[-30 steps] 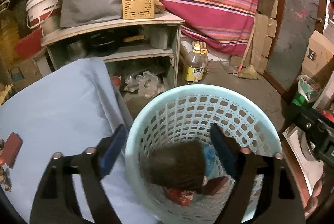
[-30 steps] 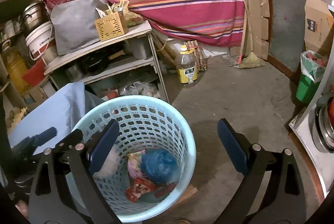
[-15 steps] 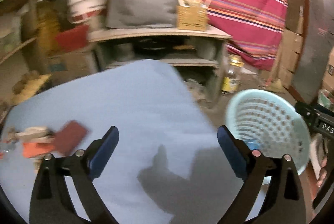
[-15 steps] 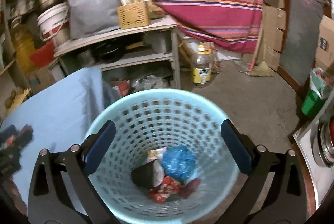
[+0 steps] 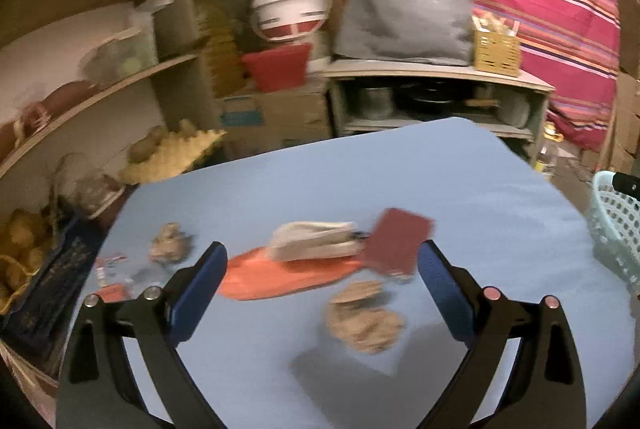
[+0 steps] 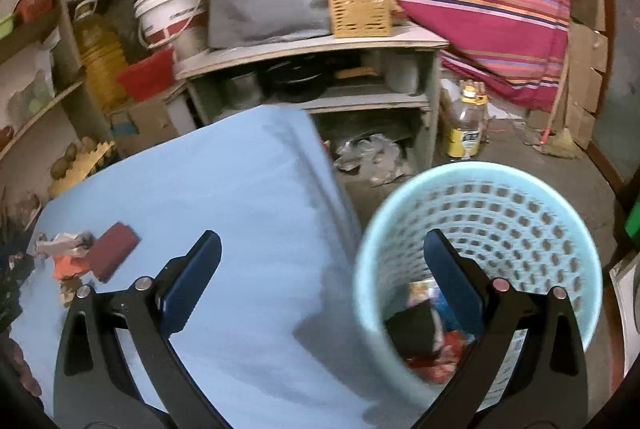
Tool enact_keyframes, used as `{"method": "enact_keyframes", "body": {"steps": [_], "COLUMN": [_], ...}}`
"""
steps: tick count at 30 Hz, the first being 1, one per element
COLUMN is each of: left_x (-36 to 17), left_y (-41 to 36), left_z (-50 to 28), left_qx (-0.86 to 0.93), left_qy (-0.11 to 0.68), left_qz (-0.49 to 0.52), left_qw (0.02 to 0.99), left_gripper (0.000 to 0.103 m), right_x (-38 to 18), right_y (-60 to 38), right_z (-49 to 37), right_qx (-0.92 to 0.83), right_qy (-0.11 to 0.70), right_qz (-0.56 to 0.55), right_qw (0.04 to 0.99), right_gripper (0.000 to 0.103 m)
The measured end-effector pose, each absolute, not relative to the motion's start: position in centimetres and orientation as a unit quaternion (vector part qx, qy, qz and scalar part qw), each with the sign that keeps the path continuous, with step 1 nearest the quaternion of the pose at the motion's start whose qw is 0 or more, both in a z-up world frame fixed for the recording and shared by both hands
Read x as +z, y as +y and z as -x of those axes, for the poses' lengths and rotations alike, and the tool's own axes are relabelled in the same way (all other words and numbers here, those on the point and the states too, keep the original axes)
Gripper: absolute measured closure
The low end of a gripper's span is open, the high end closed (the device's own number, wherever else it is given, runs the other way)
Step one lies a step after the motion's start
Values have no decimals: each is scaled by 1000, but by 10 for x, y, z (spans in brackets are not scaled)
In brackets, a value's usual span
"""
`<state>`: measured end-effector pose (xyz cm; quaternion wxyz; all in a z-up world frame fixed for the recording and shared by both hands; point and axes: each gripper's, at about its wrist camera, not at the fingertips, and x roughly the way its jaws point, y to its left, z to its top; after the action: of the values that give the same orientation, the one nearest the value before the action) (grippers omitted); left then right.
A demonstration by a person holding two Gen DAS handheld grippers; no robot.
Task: Collect trash
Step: 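Move both open tools back over the table toward the remaining trash, then grasp the clear printed plastic bag with the left tool while the right tool grasps the brown paper bag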
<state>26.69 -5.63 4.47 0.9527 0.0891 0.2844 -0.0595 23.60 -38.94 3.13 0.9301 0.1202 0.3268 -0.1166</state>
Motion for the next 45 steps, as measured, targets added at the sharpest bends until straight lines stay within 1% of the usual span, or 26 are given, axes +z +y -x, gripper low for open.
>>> {"method": "enact_keyframes", "body": {"steps": [7, 8, 9, 11, 17, 20, 23, 26, 30, 34, 40, 45], "left_x": [50, 50, 50, 47, 42, 39, 33, 28, 19, 8, -7, -18], "left_y": [6, 12, 17, 30, 64, 88, 113, 129, 148, 156, 149, 141], "left_z": [-267, -267, -269, -271, -274, -277, -282, -286, -291, -302, -325, -337], "left_qx": [-14, -7, -2, 3, 39, 40, 45, 54, 59, 40, 35, 46], "left_qy": [260, 260, 262, 270, 261, 274, 295, 300, 311, 334, 358, 374], "left_qz": [-77, -77, -76, -67, -78, -46, -16, -12, 1, 18, -1, -26], "left_qw": [962, 963, 962, 961, 961, 960, 954, 952, 949, 942, 933, 926], "left_gripper": [9, 9, 6, 5, 5, 5, 5, 5, 5, 5, 5, 5], "right_x": [23, 22, 21, 21, 21, 20, 18, 15, 7, 0, -15, -21], "right_y": [-327, -319, -309, -293, -223, -197, -180, -159, -139, -124, -110, -106], "right_z": [-264, -265, -268, -271, -278, -279, -285, -282, -282, -283, -287, -292], "right_qx": [-104, -101, -92, -76, -26, -13, 5, 36, 36, 48, 56, 51], "right_qy": [342, 341, 339, 336, 328, 317, 340, 338, 342, 358, 387, 395], "right_qz": [-106, -105, -103, -99, -51, -44, -32, -27, -7, 7, 22, 26], "right_qw": [928, 929, 931, 934, 943, 947, 940, 940, 939, 933, 920, 917], "right_gripper": [4, 4, 4, 4, 4, 4, 4, 4, 4, 4, 4, 5]}}
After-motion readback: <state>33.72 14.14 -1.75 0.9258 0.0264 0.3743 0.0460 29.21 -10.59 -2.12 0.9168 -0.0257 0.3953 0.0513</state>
